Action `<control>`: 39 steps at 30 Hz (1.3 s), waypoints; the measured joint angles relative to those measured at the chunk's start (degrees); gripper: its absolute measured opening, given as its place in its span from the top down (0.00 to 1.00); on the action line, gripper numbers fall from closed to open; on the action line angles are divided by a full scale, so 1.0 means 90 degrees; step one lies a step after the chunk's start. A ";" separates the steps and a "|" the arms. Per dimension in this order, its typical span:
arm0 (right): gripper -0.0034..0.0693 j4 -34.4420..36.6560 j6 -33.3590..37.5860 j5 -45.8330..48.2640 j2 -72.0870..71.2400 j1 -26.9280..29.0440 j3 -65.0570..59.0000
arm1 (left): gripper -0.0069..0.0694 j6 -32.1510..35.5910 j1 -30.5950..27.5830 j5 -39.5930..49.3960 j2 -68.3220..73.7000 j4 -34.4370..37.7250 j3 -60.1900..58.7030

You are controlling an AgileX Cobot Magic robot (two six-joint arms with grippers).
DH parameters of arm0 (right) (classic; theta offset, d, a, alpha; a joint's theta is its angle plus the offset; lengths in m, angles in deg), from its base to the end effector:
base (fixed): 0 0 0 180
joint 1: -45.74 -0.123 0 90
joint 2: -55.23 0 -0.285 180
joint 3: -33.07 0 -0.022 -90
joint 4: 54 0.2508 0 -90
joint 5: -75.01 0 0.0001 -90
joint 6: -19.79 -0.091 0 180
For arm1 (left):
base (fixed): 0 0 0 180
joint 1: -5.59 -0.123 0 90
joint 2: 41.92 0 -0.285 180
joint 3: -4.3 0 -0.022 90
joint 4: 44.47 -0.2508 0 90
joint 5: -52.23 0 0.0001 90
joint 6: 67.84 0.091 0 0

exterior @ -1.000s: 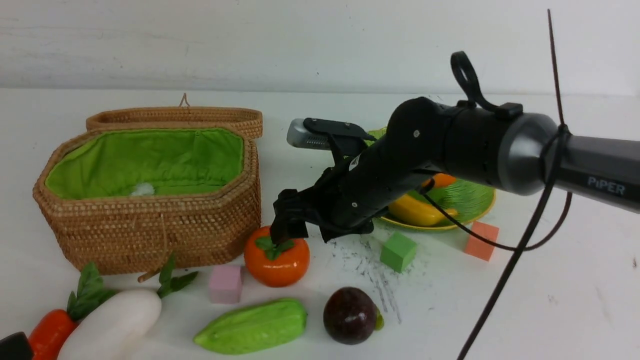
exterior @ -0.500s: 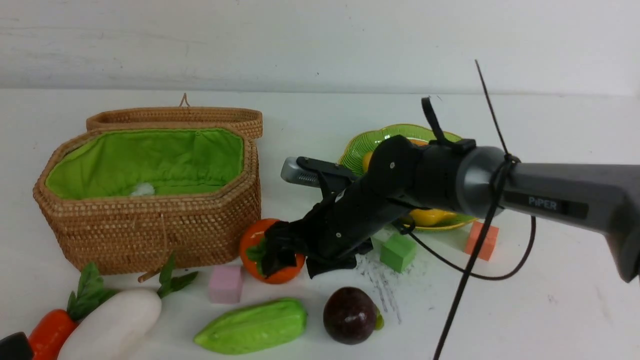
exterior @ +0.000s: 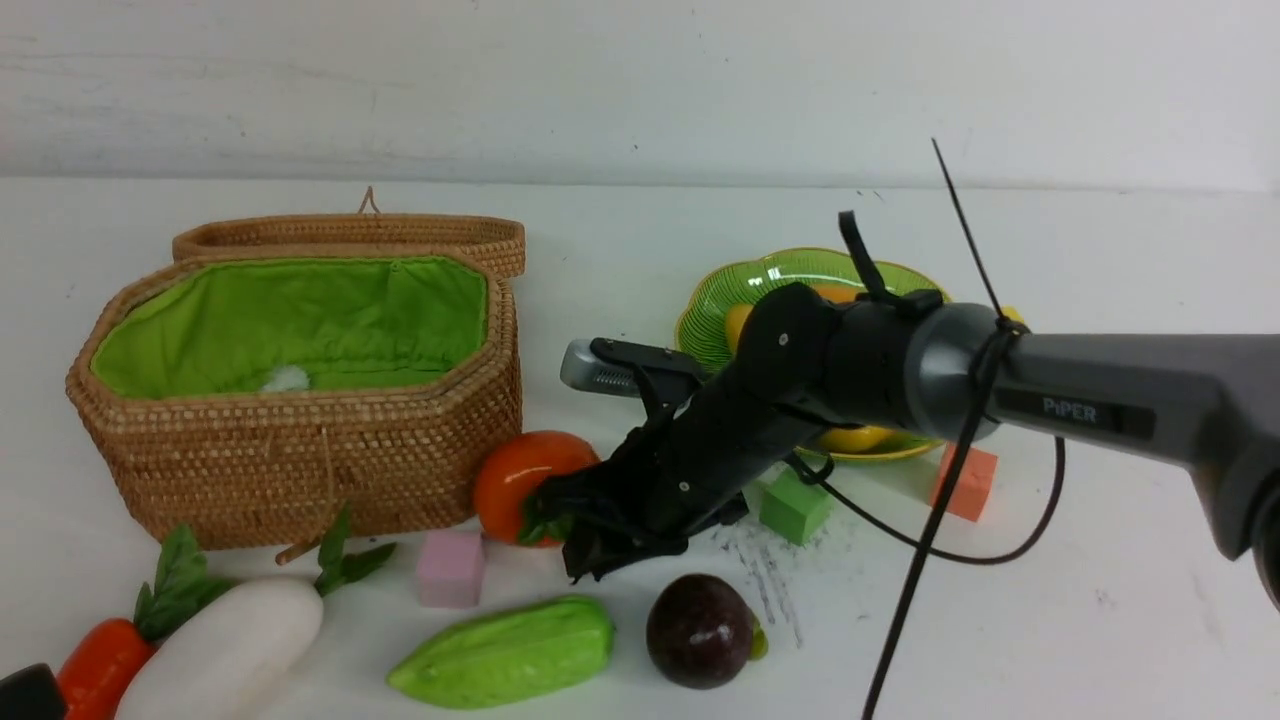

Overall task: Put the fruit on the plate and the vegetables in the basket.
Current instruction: Grab a tomato with your right arm and place it on the plate on the right.

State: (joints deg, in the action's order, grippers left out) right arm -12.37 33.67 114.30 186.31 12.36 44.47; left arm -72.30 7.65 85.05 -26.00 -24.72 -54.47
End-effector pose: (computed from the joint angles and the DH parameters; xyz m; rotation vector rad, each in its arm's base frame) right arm 0.3596 0.2828 0.1604 -0.4619 2.7256 0.8651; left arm 0.0474 -0.0184 0.2639 -0.1827 1.8597 -0.4527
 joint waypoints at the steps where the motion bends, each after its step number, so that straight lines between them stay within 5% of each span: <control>1: 0.77 -0.0006 0.0093 0.0157 0.0000 0.0000 0.0000 | 0.60 0.0000 0.0000 0.0000 0.0000 0.0000 0.0000; 9: 0.59 -0.0239 0.0565 0.0589 -0.0225 0.0000 0.0000 | 0.60 0.0000 0.0000 0.0000 0.0000 0.0000 0.0000; 14: 0.27 -0.0729 0.0571 0.0074 -0.0655 0.0000 0.0000 | 0.60 0.0000 0.0000 0.0000 0.0000 0.0000 0.0000; 19: 0.06 -0.0958 0.0598 -0.0506 -0.0808 0.0000 0.0000 | 0.60 0.0000 0.0000 0.0000 0.0000 0.0000 0.0000; 26: 0.04 -0.1223 0.1494 -0.0868 -0.0708 0.0000 0.0000 | 0.60 0.0000 0.0000 0.0000 0.0000 0.0000 0.0000; 33: 0.05 -0.1213 0.4967 -0.0890 -0.0505 0.0000 0.0000 | 0.60 0.0000 0.0000 0.0000 0.0000 0.0000 0.0000; 39: 0.06 -0.0360 0.5477 -0.1017 -0.0505 0.0000 0.0000 | 0.60 0.0000 0.0000 0.0000 0.0000 0.0000 0.0000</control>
State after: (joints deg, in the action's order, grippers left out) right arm -15.61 82.96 105.15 181.76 12.36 44.47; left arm -72.30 7.65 85.05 -26.00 -24.72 -54.47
